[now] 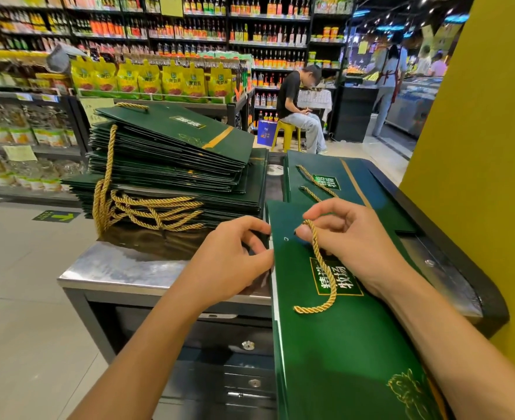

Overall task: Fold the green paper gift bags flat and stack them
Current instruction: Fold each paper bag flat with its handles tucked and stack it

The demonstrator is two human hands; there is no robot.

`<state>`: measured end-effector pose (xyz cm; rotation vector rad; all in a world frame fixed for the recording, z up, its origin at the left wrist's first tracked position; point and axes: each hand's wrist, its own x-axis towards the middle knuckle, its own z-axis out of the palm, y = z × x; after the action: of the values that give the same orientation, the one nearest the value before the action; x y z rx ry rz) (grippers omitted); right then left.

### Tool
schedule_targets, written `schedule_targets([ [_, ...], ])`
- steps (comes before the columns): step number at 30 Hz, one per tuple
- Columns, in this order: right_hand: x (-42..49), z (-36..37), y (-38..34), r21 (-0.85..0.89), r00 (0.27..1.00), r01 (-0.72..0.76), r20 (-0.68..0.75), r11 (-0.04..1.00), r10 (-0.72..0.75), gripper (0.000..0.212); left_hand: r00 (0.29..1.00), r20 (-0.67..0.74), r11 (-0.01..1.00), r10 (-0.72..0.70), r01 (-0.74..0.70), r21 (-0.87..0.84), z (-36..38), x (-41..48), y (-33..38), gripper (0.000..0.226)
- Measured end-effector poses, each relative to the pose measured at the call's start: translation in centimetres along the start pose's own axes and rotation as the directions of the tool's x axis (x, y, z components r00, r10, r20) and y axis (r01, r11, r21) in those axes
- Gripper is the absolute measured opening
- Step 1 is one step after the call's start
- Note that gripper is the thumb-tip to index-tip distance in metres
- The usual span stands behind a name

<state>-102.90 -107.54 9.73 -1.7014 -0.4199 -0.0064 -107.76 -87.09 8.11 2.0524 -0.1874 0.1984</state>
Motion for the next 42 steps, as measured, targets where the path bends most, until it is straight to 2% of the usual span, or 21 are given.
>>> schedule_targets([
  [9,-0.1,0.5,0.0,-0.114,0.998,0.054,-0.018,0.992,-0.056,0.013,1.0,-0.011,1.0,0.016,-0.016,0.001,0.0,0.0,-0.2,0.038],
  [16,-0.2,1.0,-0.2,-0.142,0.995,0.087,-0.032,0.986,-0.092,0.011,0.998,-0.002,0.998,0.057,-0.057,0.016,-0.2,-0.1,-0.6,0.045],
  [25,-0.6,0.9,-0.5,-0.197,0.998,0.06,0.008,0.979,-0.06,0.004,0.995,-0.027,0.995,0.097,-0.096,0.029,0.1,0.0,-0.8,0.046],
  [29,-0.6,1.0,-0.8,-0.194,1.0,0.02,-0.011,0.981,-0.022,0.024,0.99,-0.069,0.988,0.126,-0.119,0.094,0.5,-0.1,-0.5,0.046],
  [31,-0.8,1.1,-1.2,-0.165,1.0,0.017,-0.02,0.986,-0.02,0.023,0.986,-0.096,0.984,0.139,-0.127,0.124,0.9,-0.2,-0.3,0.046],
  [35,-1.0,1.7,-1.7,-0.146,0.999,0.031,-0.014,0.989,-0.033,0.041,0.974,-0.138,0.972,0.177,-0.152,0.178,1.4,-0.3,0.0,0.047],
  [42,-0.6,1.7,-1.7,-0.186,0.999,-0.041,-0.031,0.982,0.036,0.022,0.972,-0.158,0.969,0.171,-0.138,0.204,1.7,-0.2,-0.1,0.044],
])
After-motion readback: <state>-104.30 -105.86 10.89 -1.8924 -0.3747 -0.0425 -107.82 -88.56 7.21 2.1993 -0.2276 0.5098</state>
